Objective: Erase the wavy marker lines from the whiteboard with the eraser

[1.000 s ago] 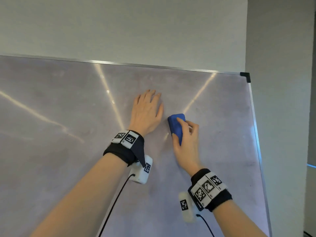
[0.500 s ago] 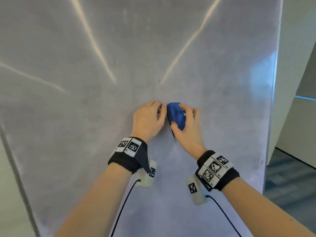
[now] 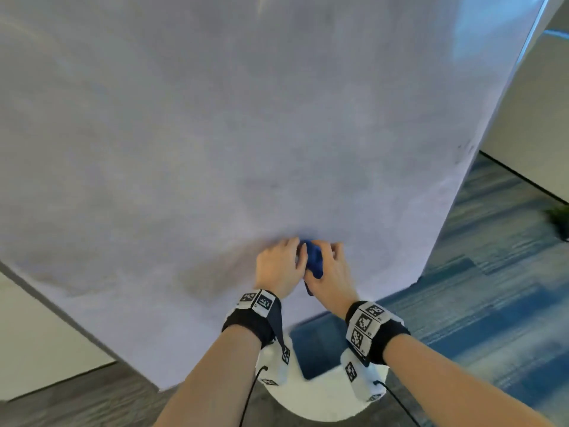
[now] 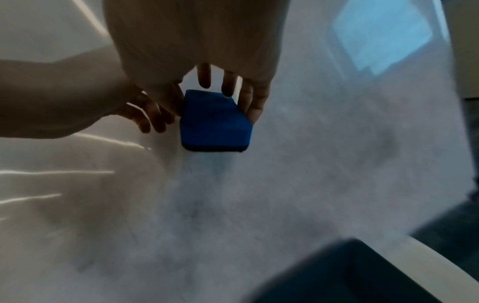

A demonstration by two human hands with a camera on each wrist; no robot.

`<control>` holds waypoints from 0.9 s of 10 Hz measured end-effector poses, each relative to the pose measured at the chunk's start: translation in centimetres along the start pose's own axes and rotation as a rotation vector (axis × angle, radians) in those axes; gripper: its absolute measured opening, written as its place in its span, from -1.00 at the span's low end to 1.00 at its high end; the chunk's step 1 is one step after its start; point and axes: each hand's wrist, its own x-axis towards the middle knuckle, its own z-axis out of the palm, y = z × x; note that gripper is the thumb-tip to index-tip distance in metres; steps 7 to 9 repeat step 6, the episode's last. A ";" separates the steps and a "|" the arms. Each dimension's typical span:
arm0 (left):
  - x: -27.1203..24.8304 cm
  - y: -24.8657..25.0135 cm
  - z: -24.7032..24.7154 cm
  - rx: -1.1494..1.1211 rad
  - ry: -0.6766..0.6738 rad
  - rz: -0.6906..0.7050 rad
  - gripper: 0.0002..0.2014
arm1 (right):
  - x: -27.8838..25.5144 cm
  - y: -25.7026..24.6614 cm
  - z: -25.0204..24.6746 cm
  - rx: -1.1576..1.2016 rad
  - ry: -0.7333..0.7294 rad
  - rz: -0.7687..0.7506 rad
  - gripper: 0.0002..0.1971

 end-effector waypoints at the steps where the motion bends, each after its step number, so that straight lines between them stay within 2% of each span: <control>1: -1.8 -0.5 6.3 -0.011 -0.119 -0.011 -0.80 | -2.4 5.6 2.2 -0.031 -0.115 0.134 -0.45; 2: -3.6 -1.3 12.3 -0.006 -0.218 -0.041 -0.82 | -4.1 11.0 4.0 -0.079 -0.217 0.247 -0.43; 4: -6.6 -3.3 20.8 0.044 -0.402 -0.072 -0.68 | -7.0 19.6 6.7 -0.293 -0.391 0.363 -0.38; 5: -7.2 -4.2 23.1 0.066 -0.418 -0.073 -0.68 | -7.7 22.4 8.0 -0.393 -0.482 0.397 -0.36; 6: -7.2 -5.2 25.3 0.103 -0.428 -0.080 -0.67 | -7.4 24.2 9.4 -0.470 -0.509 0.387 -0.38; 9: -7.2 -5.2 25.3 0.103 -0.428 -0.080 -0.67 | -7.4 24.2 9.4 -0.470 -0.509 0.387 -0.38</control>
